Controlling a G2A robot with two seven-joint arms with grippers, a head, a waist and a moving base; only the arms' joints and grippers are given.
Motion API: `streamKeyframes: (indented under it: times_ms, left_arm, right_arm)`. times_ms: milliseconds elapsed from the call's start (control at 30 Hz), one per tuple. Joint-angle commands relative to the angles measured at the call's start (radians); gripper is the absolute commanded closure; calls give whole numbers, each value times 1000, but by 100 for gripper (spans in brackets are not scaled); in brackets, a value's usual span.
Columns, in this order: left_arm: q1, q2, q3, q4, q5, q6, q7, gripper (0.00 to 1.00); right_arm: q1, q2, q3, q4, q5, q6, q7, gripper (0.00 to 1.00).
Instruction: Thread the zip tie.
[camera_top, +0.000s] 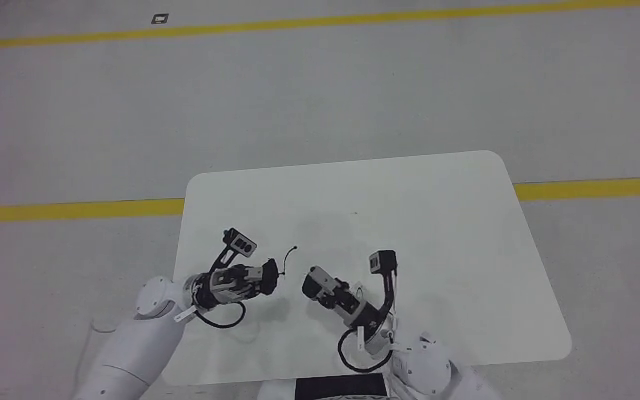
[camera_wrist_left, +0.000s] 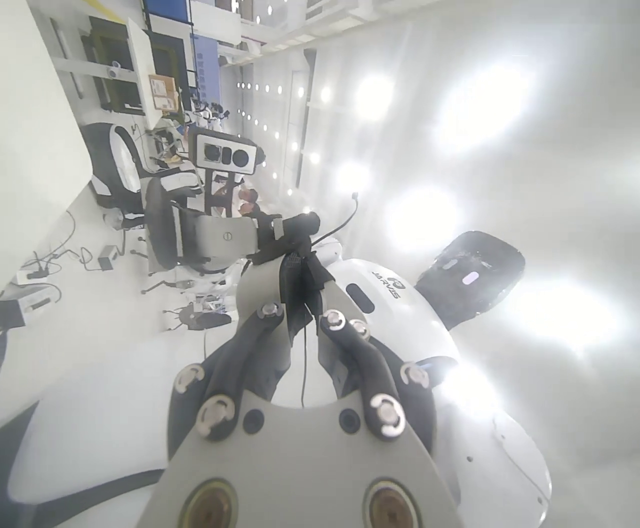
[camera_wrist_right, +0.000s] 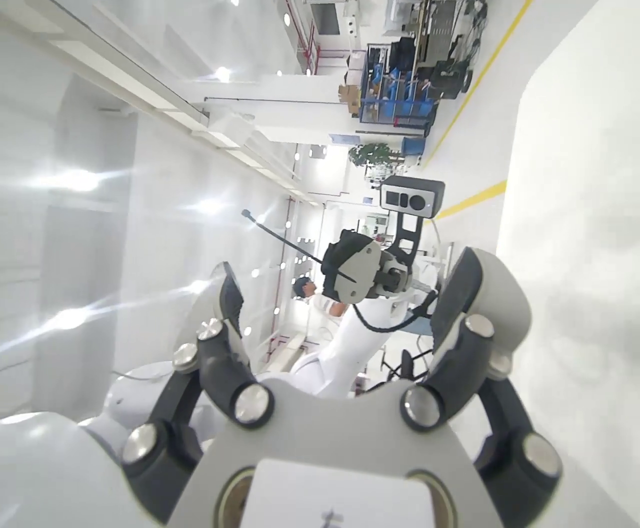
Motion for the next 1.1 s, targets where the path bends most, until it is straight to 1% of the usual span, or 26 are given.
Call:
streamKeyframes:
  times_ms: [0,67,133,233,367,433,533,800,900,1067]
  left_arm:
    - [-4,-4,10,10,-30,-14,0,100]
    - [-8,-7,20,18,-52,-20,0,100]
    - [-15,-11,30,26,-74,-25,0,100]
    - [-26,-14,44,39,-92,-27,0,100]
    - [-45,-19,66,57,-99,-32,0,100]
    - [-56,-23,76,65,-103,-32,0,100]
    - [-72,-32,92,75,-114,-32,0,100]
    - [-112,-58,137,88,-118,-32,0,100]
    - [-121,-67,147,93,-127,-32,0,100]
    - [-123,-79,155,99,-125,-32,0,100]
  right_arm:
    - [4,-1,10,10,78,0,47,0]
    - [8,-3,19,22,137,0,78,0]
    - [8,-8,23,37,228,0,111,0]
    - [16,-18,32,58,319,0,167,0]
    - [17,-33,37,74,400,0,228,0]
    - [17,-41,39,80,423,0,247,0]
    - [15,-52,44,84,426,0,258,0]
    - [15,-52,44,84,426,0,258,0]
    - [15,-52,44,84,426,0,258,0]
    - [15,-52,44,84,426,0,258,0]
